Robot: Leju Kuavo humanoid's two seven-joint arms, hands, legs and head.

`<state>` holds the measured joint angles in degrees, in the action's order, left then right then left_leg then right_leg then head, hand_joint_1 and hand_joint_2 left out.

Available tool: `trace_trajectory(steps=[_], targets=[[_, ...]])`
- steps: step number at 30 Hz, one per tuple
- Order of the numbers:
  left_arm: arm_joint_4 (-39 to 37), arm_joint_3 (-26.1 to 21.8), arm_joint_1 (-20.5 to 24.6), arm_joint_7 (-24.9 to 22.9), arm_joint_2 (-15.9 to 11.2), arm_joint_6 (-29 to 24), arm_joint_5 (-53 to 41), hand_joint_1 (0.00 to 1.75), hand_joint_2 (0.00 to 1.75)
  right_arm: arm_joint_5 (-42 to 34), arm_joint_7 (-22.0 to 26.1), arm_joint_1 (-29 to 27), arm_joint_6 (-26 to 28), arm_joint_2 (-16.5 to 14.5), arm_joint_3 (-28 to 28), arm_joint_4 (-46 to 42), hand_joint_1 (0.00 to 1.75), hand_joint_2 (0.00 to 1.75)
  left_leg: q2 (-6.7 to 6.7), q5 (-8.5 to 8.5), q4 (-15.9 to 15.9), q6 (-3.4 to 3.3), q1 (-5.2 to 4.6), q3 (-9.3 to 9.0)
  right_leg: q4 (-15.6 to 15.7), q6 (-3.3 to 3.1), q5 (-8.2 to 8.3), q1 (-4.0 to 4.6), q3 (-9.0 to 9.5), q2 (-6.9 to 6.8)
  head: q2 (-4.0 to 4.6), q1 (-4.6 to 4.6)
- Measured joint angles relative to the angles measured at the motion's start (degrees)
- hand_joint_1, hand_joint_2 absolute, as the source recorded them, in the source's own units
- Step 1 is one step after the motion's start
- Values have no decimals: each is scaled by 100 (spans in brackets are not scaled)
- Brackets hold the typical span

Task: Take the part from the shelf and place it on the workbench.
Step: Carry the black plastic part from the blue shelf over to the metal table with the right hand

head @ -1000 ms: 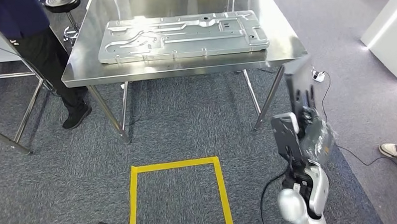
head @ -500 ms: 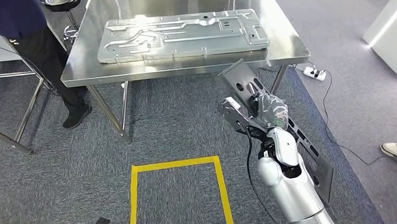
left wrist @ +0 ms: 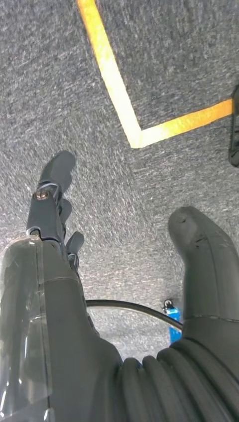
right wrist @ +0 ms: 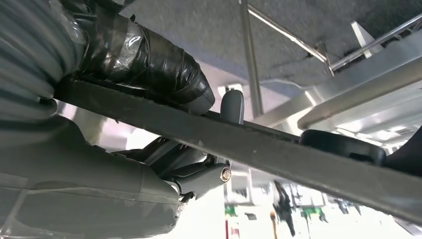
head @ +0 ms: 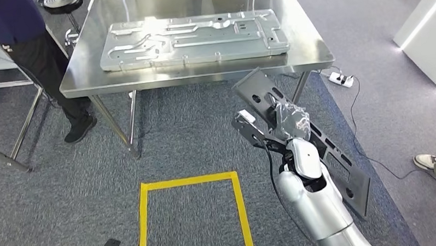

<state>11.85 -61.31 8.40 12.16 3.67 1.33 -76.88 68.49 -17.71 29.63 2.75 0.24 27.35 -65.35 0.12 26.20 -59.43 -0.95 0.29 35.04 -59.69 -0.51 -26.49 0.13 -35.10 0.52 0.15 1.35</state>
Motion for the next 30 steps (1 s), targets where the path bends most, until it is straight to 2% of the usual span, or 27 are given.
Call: trace_trajectory(steps=[2, 3, 4, 6, 7, 8, 9, 11, 13, 15, 18, 20, 22, 23, 24, 25, 27, 28, 30], targets=[[0, 1, -8, 14, 1, -8, 27, 0, 175, 269, 18, -22, 457, -1, 130, -60, 175, 175, 1, -26, 47, -52, 27, -17, -20, 62, -34, -3, -7, -7, 0, 2], [0, 2, -10, 22, 2, -11, 40, 0, 175, 417, 40, -36, 709, -1, 183, -123, 175, 175, 4, -41, 76, -86, 45, -33, -120, 95, -110, -7, -46, -11, 0, 2], [0, 4, -10, 29, 3, -13, 47, 0, 175, 550, 71, -55, 921, -1, 221, -203, 175, 175, 8, -52, 101, -115, 63, -49, -326, 126, -238, -15, -137, -15, 0, 3], [0, 15, -10, 42, 3, -14, 52, 0, 175, 770, 130, -129, 1195, -1, 279, -372, 175, 175, 10, -49, 105, -147, 63, -57, -999, 177, -556, -49, -463, -19, 0, 4], [0, 23, -12, 49, 3, -14, 57, 0, 175, 847, 159, -185, 1270, -1, 302, -454, 175, 175, 10, -45, 103, -150, 63, -59, -1307, 198, -652, -68, -627, -20, 0, 4], [0, 32, -14, 56, 4, -13, 64, 0, 175, 904, 186, -242, 1318, -1, 318, -532, 175, 175, 8, -40, 100, -149, 64, -62, -1459, 215, -649, -85, -720, -23, 0, 4], [0, 40, -14, 63, 5, -11, 71, 0, 175, 943, 213, -288, 1353, -1, 330, -608, 175, 175, 5, -31, 93, -144, 65, -65, -1410, 226, -543, -102, -716, -26, 0, 5], [0, 59, -11, 69, 9, -8, 79, 0, 175, 977, 255, -328, 1386, -2, 348, -743, 175, 175, 2, -2, 73, -116, 68, -79, -762, 222, -151, -127, -427, -42, 0, 5], [0, 97, -5, 72, 13, -9, 75, 0, 175, 973, 300, -337, 1392, -14, 369, -846, 175, 175, 3, 33, 52, -59, 50, -84, -151, 187, 51, -108, -135, -55, 0, 3], [0, 130, 0, 74, 15, -11, 69, 0, 175, 944, 341, -369, 1392, -37, 384, -892, 175, 175, 8, 49, 61, 11, 37, -92, -1, 130, 33, -69, -61, -46, 0, 1], [0, 144, 5, 75, 22, -17, 68, 0, 175, 880, 381, -435, 1393, -82, 399, -920, 175, 175, 13, 137, -36, 109, 62, -74, 58, 10, 45, -86, -11, -28, 0, -1], [0, 146, 3, 73, 24, -23, 69, 0, 175, 857, 398, -462, 1393, -126, 410, -931, 175, 175, 9, 406, -543, 142, 76, 163, 92, -60, 37, -93, 39, -32, 0, -2], [0, 146, -7, 72, 23, -27, 69, 0, 175, 852, 407, -499, 1392, -151, 418, -931, 175, 175, 8, 692, -1278, 162, 80, 549, 93, -100, 8, -78, 68, -33, 0, -3], [0, 146, -15, 72, 23, -28, 69, 0, 175, 851, 407, -523, 1392, -156, 421, -931, 175, 175, 7, 717, -1498, 169, 81, 683, 92, -105, -10, -71, 87, -31, 0, -4], [0, 146, -20, 72, 24, -28, 69, 0, 175, 850, 407, -543, 1392, -158, 423, -931, 175, 175, 8, 629, -1505, 167, 81, 716, 90, -102, -31, -67, 113, -26, 0, -4], [0, 146, -23, 72, 24, -28, 70, 0, 175, 850, 407, -557, 1392, -162, 423, -931, 175, 175, 8, 444, -1295, 157, 81, 639, 89, -93, -56, -65, 148, -20, 0, -4], [0, 146, -21, 72, 20, -28, 70, 0, 175, 849, 408, -564, 1392, -176, 423, -931, 175, 175, 5, 39, -538, 111, 66, 290, 83, -56, -120, -54, 228, -9, 0, -4], [0, 146, -17, 72, 19, -28, 71, 0, 175, 849, 408, -562, 1393, -183, 423, -931, 175, 175, 3, -60, -231, 82, 52, 139, 79, -30, -147, -46, 251, -4, 0, -4], [0, 147, -13, 71, 17, -28, 74, 0, 175, 847, 409, -565, 1394, -191, 423, -932, 175, 175, -2, -52, 17, 32, 22, 18, 74, 32, -166, -30, 269, 2, 0, -3]])
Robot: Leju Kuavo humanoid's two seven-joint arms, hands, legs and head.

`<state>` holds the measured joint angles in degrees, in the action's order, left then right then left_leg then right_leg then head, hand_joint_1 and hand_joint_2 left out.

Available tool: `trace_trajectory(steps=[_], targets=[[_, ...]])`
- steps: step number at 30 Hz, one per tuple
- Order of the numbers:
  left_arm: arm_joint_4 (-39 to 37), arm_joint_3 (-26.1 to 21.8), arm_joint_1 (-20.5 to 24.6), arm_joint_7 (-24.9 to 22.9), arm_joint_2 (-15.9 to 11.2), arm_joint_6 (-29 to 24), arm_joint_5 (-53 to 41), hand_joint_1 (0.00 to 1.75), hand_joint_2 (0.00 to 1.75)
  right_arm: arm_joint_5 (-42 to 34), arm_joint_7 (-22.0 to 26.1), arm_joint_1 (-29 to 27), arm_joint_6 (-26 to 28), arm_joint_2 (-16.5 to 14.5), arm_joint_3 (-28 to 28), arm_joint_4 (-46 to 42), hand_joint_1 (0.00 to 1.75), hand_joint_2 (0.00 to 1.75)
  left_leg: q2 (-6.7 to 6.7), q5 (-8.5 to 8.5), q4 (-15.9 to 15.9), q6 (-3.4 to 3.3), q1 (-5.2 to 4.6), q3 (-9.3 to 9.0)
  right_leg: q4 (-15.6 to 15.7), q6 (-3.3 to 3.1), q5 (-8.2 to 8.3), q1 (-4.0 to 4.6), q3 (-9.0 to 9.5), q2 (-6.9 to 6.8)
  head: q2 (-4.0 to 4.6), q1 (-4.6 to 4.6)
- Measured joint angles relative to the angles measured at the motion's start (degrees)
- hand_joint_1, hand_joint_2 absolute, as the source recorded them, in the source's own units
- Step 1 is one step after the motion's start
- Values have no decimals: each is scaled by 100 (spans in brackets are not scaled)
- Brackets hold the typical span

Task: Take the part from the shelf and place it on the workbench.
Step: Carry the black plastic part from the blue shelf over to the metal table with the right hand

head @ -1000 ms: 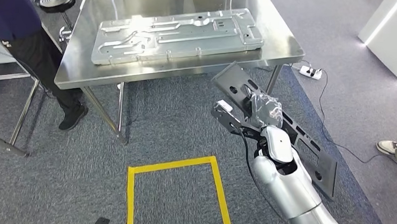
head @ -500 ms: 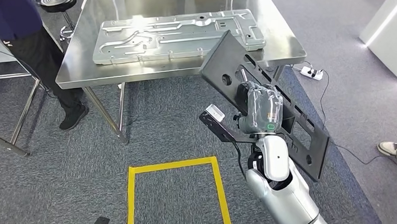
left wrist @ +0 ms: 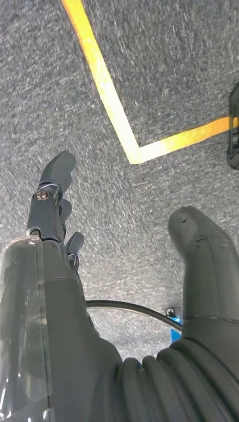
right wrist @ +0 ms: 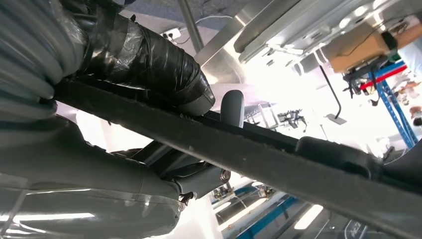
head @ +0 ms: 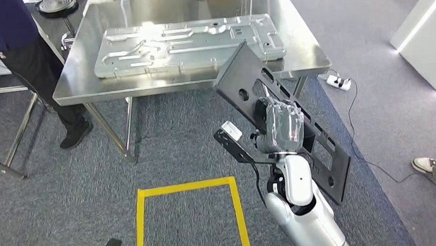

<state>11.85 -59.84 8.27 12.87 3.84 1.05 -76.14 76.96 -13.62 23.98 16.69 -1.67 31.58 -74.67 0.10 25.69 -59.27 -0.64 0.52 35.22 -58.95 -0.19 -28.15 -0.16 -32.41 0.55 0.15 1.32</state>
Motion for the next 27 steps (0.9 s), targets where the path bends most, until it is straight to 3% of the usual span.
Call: trace_trajectory(steps=[2, 4, 7, 8, 9, 10, 12, 14, 16, 19, 20, 23, 24, 25, 27], targets=[[0, 1, -4, -1, 1, 0, 3, 0, 175, -15, 1, -5, -1, -1, 1, -2, 175, 175, -5, 17, 51, -61, 14, -41, -27, 61, -6, -2, 13, -2, 0, 1], [0, 4, -3, -2, 1, 0, 5, 0, 175, -50, 9, 1, -4, -4, 3, -4, 175, 175, -9, 35, 91, -129, 35, -119, -272, 112, -117, -11, -82, -13, 0, 2], [0, 20, -1, -4, 2, 0, 10, 0, 175, -111, 19, -23, -13, -8, 8, 6, 175, 175, -9, 97, 103, -198, 37, -202, -1288, 171, -523, -28, -679, -23, 0, 3], [0, 25, -7, -7, 2, 0, 12, 0, 175, -131, 20, -45, -15, -8, 9, 11, 175, 175, -12, 124, 102, -205, 35, -230, -1547, 185, -579, -31, -872, -24, 0, 3], [0, 27, -13, -9, 2, 0, 15, 0, 175, -151, 20, -65, -17, -8, 10, 16, 175, 175, -17, 156, 101, -204, 34, -266, -1612, 189, -524, -34, -974, -25, 0, 3], [0, 28, -18, -12, 3, 0, 18, 0, 175, -169, 20, -79, -19, -8, 12, 18, 175, 175, -23, 192, 100, -198, 34, -314, -1474, 181, -353, -35, -972, -25, 0, 3], [-1, 34, -24, -14, 6, 0, 27, 0, 175, -218, 22, -87, -22, -8, 15, 19, 175, 175, -32, 277, 105, -171, 35, -428, -762, 123, 173, -21, -734, -35, 0, 3], [-2, 46, -25, -16, 16, 0, 40, 0, 175, -322, 39, -84, -56, -12, 20, 19, 175, 175, -34, 345, 117, -117, 32, -490, -174, 41, 408, 27, -535, -53, 0, 1], [-1, 65, -36, -18, 22, -1, 65, 0, 175, -509, 73, -92, -141, -20, 24, 17, 175, 175, -30, 364, 111, -40, 19, -528, -19, -34, 365, 59, -484, -53, 0, 1], [-1, 86, -33, -1, 29, -4, 101, 0, 175, -761, 136, -101, -297, -60, 41, 14, 175, 175, -28, 482, -81, 44, 19, -513, 89, -121, 369, 7, -312, -39, 0, -1], [-1, 90, -25, 5, 31, -4, 104, 0, 175, -800, 154, -97, -325, -77, 54, 14, 175, 175, -28, 600, -330, 58, 25, -389, 117, -144, 357, -6, -259, -38, 0, -1], [0, 93, -31, 11, 24, -6, 107, 0, 175, -829, 178, -106, -360, -97, 86, 15, 175, 175, -28, 956, -1304, 117, 36, 226, 124, -180, 284, -5, -187, -34, 0, -3], [0, 93, -44, 11, 22, -7, 107, 0, 175, -837, 180, -114, -373, -97, 93, 16, 175, 175, -27, 925, -1411, 142, 43, 356, 118, -177, 253, -5, -160, -28, 0, -3], [0, 93, -57, 11, 21, -7, 107, 0, 175, -852, 182, -118, -394, -97, 98, 16, 175, 175, -26, 766, -1311, 158, 53, 391, 107, -169, 217, -9, -123, -21, 0, -3], [-1, 94, -69, 11, 14, -6, 107, 0, 175, -880, 183, -116, -462, -102, 121, 19, 175, 175, 40, 232, -666, 165, 67, 226, 71, -140, 125, -18, -41, -39, 0, -2]])
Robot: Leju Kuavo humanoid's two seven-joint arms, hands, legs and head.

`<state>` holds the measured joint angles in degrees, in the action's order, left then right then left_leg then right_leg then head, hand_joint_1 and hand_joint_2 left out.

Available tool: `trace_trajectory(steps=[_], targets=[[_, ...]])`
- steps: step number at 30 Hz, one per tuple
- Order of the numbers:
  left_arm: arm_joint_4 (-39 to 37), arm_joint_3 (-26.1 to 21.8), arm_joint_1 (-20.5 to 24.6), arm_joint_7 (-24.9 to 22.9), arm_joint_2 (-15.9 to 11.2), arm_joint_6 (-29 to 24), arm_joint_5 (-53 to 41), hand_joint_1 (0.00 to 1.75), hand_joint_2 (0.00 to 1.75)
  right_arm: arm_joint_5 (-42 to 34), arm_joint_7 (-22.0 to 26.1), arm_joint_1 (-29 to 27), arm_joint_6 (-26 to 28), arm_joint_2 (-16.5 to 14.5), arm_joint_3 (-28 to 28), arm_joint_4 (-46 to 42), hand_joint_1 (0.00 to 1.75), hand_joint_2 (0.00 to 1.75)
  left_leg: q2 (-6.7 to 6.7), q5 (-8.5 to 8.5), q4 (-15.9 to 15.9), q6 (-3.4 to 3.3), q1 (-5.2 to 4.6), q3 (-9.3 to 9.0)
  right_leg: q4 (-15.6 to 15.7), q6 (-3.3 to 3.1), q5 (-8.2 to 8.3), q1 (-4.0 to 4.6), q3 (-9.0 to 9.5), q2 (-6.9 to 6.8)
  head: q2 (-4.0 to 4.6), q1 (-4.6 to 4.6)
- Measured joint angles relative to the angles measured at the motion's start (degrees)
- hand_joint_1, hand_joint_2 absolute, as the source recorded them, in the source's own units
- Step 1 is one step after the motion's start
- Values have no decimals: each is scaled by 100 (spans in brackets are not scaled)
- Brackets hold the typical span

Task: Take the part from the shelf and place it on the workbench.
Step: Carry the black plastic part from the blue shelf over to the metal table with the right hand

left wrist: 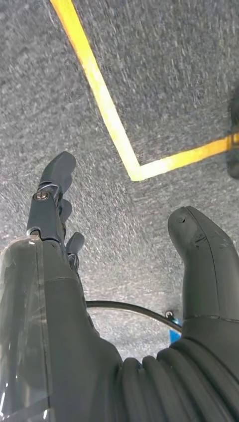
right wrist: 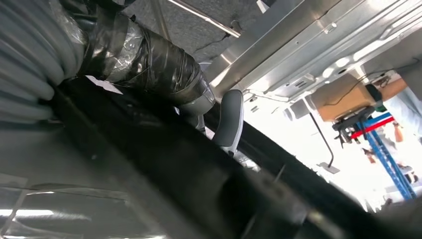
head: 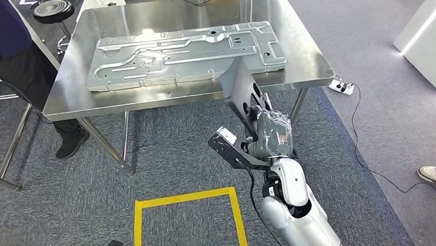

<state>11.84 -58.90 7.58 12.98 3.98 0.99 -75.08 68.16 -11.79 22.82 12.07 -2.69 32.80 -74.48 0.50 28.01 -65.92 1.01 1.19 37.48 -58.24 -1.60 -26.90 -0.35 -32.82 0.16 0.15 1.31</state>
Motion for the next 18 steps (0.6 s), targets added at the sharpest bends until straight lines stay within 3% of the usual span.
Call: trace_trajectory(steps=[2, 6, 8, 10, 12, 14, 15, 16, 18], targets=[[-1, 2, 0, -1, -7, 3, 0, 0, 175, 1, -2, 7, -56, -5, 28, 5, 175, 175, 126, -308, 472, -20, -11, -152, -28, 26, -65, -2, 46, -26, 0, 1], [-2, 4, 8, -3, -7, 6, 0, 0, 175, 13, -4, 16, -83, -6, 43, 9, 175, 175, 213, -296, 551, -31, -37, -141, -43, 41, -80, 5, 51, -29, 0, 0], [-1, 11, 45, -8, -8, 6, 1, 0, 175, 39, -19, 36, -127, -6, 64, 24, 175, 175, 207, -306, 619, -106, -74, -110, -50, 80, -92, 28, 31, -62, 0, -3], [0, 20, 62, -15, -9, 7, 10, 0, 175, 59, -52, 73, -177, -5, 98, 55, 175, 175, 106, -345, 676, -217, -82, -108, -141, 155, -188, 42, -9, -111, 0, -4], [0, 27, 46, -18, -8, 8, 26, 0, 175, 52, -77, 125, -212, -1, 130, 90, 175, 175, -28, -348, 697, -288, -58, -126, -690, 236, -510, 22, -248, -99, 0, -2], [0, 31, 39, -20, -7, 8, 36, 0, 175, 31, -87, 150, -254, 5, 151, 130, 175, 175, -140, -341, 705, -324, -49, -146, -1472, 281, -816, 3, -660, -63, 0, -2], [0, 32, 35, -20, -7, 8, 41, 0, 175, 16, -93, 150, -269, 8, 156, 152, 175, 175, -193, -337, 704, -328, -50, -153, -1672, 282, -820, 1, -796, -58, 0, -2], [0, 32, 32, -20, -7, 8, 45, 0, 175, 1, -100, 152, -282, 9, 159, 171, 175, 175, -251, -334, 703, -328, -50, -163, -1639, 272, -701, -1, -821, -49, 0, -2], [0, 33, 29, -20, -7, 9, 51, 0, 175, -29, -109, 174, -301, 9, 163, 192, 175, 175, -369, -325, 703, -318, -48, -187, -1032, 219, -254, 1, -597, 59, 0, -2]])
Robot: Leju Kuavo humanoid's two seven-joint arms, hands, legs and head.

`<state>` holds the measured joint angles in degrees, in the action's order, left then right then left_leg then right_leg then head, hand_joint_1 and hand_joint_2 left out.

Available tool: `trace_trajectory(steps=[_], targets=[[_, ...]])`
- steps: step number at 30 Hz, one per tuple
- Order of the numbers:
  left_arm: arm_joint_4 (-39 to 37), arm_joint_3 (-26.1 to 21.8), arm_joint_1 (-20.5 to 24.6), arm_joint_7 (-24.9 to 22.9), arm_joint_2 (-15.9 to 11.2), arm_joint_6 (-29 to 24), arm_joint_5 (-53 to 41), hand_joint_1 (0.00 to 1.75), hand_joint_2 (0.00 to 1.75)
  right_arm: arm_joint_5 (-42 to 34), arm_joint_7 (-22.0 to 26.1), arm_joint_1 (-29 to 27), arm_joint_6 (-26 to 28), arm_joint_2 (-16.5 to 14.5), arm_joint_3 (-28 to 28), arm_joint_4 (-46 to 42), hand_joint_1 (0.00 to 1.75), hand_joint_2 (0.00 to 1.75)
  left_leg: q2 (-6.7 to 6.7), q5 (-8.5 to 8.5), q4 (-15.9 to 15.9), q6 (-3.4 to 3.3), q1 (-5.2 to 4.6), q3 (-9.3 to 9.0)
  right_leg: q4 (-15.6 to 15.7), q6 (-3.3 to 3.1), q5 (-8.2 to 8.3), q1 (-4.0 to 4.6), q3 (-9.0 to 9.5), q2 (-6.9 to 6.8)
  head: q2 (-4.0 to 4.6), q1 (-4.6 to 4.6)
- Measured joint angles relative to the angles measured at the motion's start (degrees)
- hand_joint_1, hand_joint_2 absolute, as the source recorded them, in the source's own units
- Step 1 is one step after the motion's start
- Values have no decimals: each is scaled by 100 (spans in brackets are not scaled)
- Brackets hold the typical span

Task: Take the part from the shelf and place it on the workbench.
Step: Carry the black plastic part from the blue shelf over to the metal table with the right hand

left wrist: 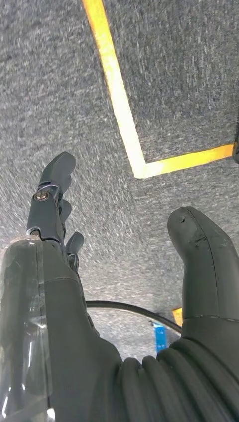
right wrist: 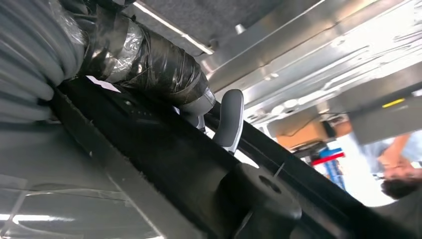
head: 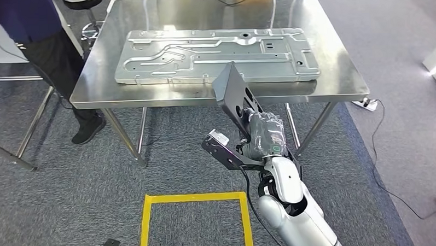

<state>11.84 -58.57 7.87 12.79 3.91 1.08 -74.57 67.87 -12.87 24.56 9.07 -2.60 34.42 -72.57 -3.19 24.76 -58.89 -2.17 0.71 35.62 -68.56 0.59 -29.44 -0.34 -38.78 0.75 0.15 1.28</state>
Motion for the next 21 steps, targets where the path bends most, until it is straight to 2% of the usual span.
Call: trace_trajectory(steps=[1, 2, 3, 4, 6, 8, 10, 11, 12, 13, 14, 16, 18, 19, 21], targets=[[-1, 1, 3, 0, 2, 1, 1, 0, 175, -11, 0, 21, -14, 0, 3, 6, 175, 175, -54, 6, -4, 11, -6, -4, 370, -40, 181, -1, 158, 118, 0, -1], [-1, 2, 6, 0, 4, 2, 3, 0, 175, -21, 0, 45, -32, 1, 8, 15, 175, 175, -104, 10, -10, 29, -4, 2, 666, -70, 282, 1, 286, 219, 0, -1], [-2, 3, 7, 0, 6, 4, 6, 0, 175, -31, 0, 64, -50, 1, 13, 26, 175, 175, -150, 9, -12, 54, 3, 15, 845, -93, 318, 8, 361, 295, 0, -2], [-2, 4, 3, 0, 7, 4, 10, 0, 175, -38, 0, 77, -64, 1, 20, 37, 175, 175, -198, 3, -9, 87, 13, 29, 904, -106, 294, 17, 388, 302, 0, -2], [-2, 4, -23, 0, 3, 4, 16, 0, 175, -49, -1, 95, -80, -7, 32, 46, 175, 175, -246, 1, -5, 159, 31, 50, 977, -137, 307, 12, 424, 204, 0, -2], [-2, 4, -35, 0, -2, 3, 19, 0, 175, -52, -2, 116, -80, -21, 38, 51, 175, 175, -60, 154, -222, 212, 24, 146, 1063, -189, 340, -18, 483, 85, 0, -9], [-2, 4, -23, 0, -9, 1, 19, 0, 175, -60, -2, 128, -80, -28, 40, 68, 175, 175, 187, 489, -843, 254, 34, 425, 1093, -229, 341, -20, 518, -49, 0, -16], [-2, 5, -19, 0, -11, 1, 19, 0, 175, -67, -2, 129, -82, -28, 41, 81, 175, 175, 239, 633, -1193, 278, 45, 590, 1090, -241, 332, -18, 522, -121, 0, -15], [-2, 5, -23, 0, -12, 1, 19, 0, 175, -74, -2, 127, -83, -28, 44, 96, 175, 175, 266, 688, -1415, 300, 56, 695, 1085, -239, 324, -16, 523, -190, 0, -16], [-2, 6, -30, 0, -12, 2, 19, 0, 175, -80, -2, 125, -84, -28, 49, 109, 175, 175, 289, 648, -1453, 319, 66, 710, 1078, -234, 313, -17, 524, -255, 0, -15], [-2, 6, -34, 0, -15, 2, 20, 0, 175, -83, -2, 125, -85, -28, 54, 118, 175, 175, 326, 509, -1263, 332, 73, 605, 1062, -221, 298, -19, 525, -316, 0, -16], [-1, 6, -27, 0, -21, 1, 21, 0, 175, -83, -2, 130, -85, -28, 61, 125, 175, 175, 519, 202, -551, 332, 59, 212, 1005, -177, 247, -11, 527, -429, 0, -16], [1, 6, -8, 0, -24, 0, 22, 0, 175, -84, -3, 140, -85, -29, 65, 127, 175, 175, 653, 93, -96, 272, 21, -23, 947, -121, 200, 25, 525, -524, 0, -12], [0, 6, -6, 0, -24, 1, 26, 0, 175, -85, -4, 145, -85, -31, 69, 128, 175, 175, 646, 115, -53, 235, -1, -35, 940, -98, 191, 46, 528, -571, 0, -11], [-1, 6, -24, 0, -24, 3, 32, 0, 175, -93, -4, 152, -81, -36, 77, 129, 175, 175, 534, 85, -34, 158, 11, -24, 938, -53, 172, 48, 546, -623, 0, -10]])
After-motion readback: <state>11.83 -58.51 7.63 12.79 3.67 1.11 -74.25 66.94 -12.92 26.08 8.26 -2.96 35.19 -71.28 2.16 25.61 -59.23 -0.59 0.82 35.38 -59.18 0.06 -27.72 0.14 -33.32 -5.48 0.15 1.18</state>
